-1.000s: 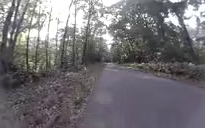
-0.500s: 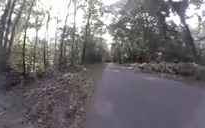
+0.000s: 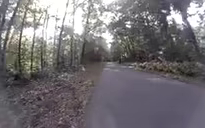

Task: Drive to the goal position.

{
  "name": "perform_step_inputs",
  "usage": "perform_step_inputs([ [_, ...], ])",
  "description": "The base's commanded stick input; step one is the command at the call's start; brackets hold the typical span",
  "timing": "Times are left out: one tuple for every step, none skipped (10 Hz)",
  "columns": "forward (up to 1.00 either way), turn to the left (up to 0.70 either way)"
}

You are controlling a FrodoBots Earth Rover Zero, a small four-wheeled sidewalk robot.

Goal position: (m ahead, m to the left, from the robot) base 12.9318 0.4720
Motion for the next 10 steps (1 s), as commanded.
perform_step_inputs([
  [0.7, -0.01],
  [0.7, -0.01],
  [0.7, -0.01],
  [0.7, -0.01],
  [0.7, -0.01],
  [0.7, -0.01],
  [0.7, -0.01],
  [0.7, -0.01],
  [0.7, -0.01],
  [0.7, -0.01],
])
